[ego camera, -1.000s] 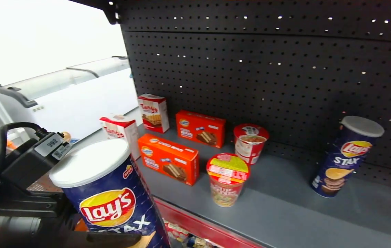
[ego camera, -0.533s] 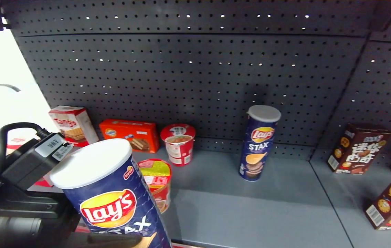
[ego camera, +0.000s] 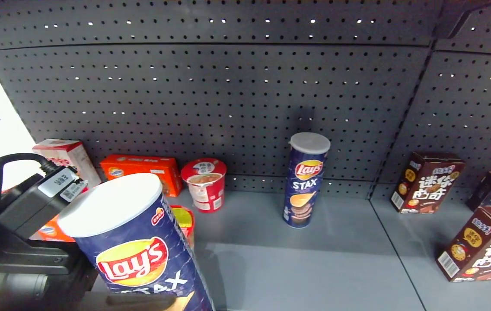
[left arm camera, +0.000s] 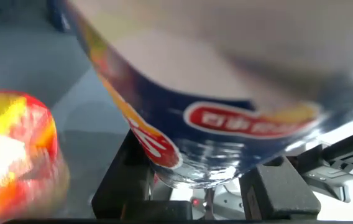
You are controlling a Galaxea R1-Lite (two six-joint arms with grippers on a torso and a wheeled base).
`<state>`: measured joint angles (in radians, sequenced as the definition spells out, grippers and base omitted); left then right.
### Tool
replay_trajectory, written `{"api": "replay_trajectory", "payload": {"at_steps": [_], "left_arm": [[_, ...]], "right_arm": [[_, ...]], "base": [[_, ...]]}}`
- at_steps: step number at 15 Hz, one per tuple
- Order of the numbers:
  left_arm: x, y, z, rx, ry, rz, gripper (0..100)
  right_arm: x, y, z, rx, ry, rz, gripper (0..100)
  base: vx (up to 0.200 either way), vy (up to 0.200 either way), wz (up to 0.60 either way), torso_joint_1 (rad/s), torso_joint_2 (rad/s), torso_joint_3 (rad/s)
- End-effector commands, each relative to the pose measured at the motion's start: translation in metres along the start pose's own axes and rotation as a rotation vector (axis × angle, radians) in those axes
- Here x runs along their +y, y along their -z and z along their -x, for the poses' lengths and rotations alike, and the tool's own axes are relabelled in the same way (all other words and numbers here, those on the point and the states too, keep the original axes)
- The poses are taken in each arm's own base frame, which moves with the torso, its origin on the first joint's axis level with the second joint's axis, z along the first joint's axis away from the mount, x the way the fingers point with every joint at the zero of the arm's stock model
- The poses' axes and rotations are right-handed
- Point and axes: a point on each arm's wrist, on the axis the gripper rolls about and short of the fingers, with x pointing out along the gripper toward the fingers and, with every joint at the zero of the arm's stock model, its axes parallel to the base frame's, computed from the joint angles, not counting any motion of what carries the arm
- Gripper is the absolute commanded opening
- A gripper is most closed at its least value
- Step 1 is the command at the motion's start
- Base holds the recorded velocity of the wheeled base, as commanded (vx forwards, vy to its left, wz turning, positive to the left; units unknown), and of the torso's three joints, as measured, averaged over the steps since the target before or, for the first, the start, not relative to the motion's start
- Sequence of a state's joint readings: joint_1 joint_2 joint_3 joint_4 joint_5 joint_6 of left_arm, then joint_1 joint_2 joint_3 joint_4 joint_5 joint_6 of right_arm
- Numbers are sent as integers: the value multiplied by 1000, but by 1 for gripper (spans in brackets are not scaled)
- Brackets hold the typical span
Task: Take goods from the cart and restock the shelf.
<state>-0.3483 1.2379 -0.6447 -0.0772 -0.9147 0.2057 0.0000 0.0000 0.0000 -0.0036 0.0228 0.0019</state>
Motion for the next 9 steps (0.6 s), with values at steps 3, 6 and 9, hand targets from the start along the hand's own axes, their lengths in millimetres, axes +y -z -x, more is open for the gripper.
{"api": "replay_trajectory", "payload": {"at_steps": [3,6,9], "left_arm": [[0,0,0,2,0,2,0],[0,1,0,2,0,3,0],[0,2,0,4,0,6,0]], "right_arm": [[0,0,0,2,-2,0,100],[0,0,0,2,-2,-1,100],[0,0,0,2,-2,0,100]], "base": [[0,0,0,0,0,0],[0,0,0,0,0,0],[0,0,0,0,0,0]]}}
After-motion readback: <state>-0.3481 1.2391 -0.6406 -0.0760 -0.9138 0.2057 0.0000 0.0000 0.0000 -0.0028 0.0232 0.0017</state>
